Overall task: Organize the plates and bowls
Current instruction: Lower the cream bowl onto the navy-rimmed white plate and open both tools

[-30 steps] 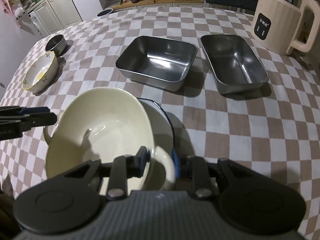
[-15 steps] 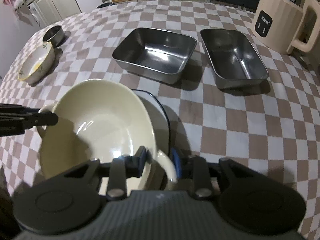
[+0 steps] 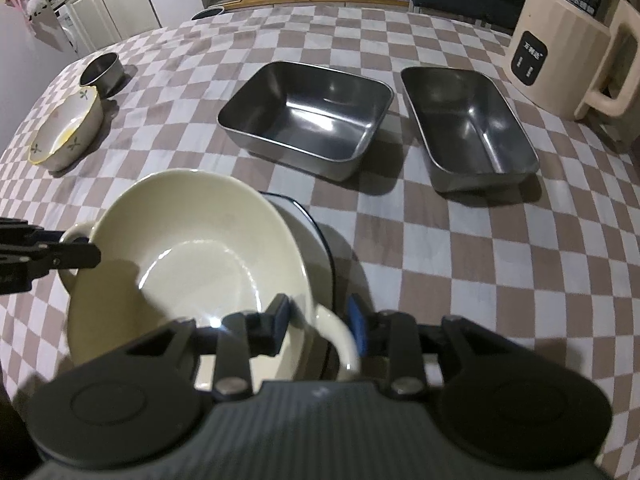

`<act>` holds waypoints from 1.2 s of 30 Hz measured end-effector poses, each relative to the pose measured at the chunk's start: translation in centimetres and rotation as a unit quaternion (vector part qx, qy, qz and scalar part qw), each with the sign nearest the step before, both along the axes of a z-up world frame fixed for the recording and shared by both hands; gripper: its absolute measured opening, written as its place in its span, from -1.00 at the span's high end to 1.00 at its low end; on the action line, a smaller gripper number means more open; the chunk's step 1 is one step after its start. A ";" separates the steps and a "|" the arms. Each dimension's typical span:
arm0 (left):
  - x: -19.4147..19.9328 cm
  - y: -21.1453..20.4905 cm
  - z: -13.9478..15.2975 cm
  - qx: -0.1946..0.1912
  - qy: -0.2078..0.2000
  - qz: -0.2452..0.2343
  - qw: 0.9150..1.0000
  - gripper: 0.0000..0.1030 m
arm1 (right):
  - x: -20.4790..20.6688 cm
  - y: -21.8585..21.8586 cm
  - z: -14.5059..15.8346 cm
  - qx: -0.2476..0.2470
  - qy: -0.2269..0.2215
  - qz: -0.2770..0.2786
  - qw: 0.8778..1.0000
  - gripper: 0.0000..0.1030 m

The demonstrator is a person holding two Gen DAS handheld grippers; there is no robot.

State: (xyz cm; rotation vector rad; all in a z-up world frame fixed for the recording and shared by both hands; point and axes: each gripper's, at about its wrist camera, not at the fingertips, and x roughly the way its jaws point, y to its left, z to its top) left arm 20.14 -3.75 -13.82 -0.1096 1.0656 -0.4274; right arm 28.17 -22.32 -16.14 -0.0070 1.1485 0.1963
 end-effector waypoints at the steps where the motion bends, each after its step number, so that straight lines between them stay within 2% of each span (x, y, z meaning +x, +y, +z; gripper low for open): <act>1: 0.0 0.0 0.1 0.000 -0.001 -0.003 1.000 0.54 | 0.1 0.1 -0.1 -0.004 -0.001 0.001 1.000 0.25; 15: -0.1 -0.4 0.0 0.006 0.006 -0.023 1.000 0.51 | 0.9 -0.2 -0.4 0.000 -0.001 0.008 1.000 0.20; 21: -0.2 -0.6 -0.6 0.009 0.019 -0.031 0.999 0.36 | 0.5 -0.8 -0.5 0.007 0.013 0.002 1.000 0.10; 29: 0.0 -0.4 -0.9 0.006 0.026 -0.019 0.999 0.32 | -0.2 -1.4 -0.7 0.028 0.030 -0.004 0.999 0.05; 36: 0.0 -0.3 -1.4 0.009 0.041 -0.006 0.999 0.13 | -1.1 -2.1 -0.4 0.031 0.029 -0.009 0.999 -0.09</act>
